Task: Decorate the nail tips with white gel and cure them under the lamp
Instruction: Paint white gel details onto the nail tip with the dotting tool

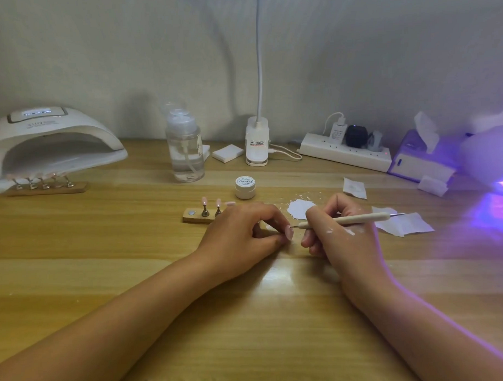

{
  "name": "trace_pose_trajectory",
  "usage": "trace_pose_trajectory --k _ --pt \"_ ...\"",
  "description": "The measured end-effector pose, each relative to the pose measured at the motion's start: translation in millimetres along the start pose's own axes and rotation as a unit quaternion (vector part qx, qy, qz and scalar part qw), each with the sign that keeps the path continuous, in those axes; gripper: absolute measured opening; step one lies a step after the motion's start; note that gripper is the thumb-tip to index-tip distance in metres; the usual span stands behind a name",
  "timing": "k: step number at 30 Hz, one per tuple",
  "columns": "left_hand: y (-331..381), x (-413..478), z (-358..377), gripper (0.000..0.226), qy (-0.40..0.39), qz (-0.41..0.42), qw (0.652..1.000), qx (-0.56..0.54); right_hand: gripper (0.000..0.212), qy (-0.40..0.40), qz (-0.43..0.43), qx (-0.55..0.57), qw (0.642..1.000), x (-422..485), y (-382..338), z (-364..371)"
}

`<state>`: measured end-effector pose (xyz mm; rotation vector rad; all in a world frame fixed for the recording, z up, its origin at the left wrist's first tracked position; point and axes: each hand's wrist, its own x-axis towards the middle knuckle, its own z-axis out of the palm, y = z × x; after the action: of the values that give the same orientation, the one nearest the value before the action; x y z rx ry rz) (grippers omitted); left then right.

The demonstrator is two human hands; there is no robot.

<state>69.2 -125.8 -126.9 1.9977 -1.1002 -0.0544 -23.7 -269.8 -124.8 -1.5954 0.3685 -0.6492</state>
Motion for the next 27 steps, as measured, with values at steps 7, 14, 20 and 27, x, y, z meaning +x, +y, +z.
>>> trace_pose_trajectory --k 7,14,20,27 --pt "-0.3 -0.3 0.6 0.014 0.002 -0.005 1.000 0.002 0.026 0.096 -0.067 0.046 0.992 6.4 -5.5 -7.4" --pt "-0.9 0.5 0.4 0.018 -0.001 -0.006 1.000 -0.010 0.014 0.054 -0.016 -0.111 0.992 19.3 1.8 -30.0" --pt "-1.7 0.3 0.3 0.017 0.001 -0.007 1.000 -0.013 0.023 0.033 -0.001 -0.178 0.984 19.4 3.1 -28.7" --pt "-2.5 0.3 0.6 0.015 0.004 -0.003 1.000 -0.011 0.019 0.100 -0.057 -0.096 0.989 15.7 -3.7 -27.4"
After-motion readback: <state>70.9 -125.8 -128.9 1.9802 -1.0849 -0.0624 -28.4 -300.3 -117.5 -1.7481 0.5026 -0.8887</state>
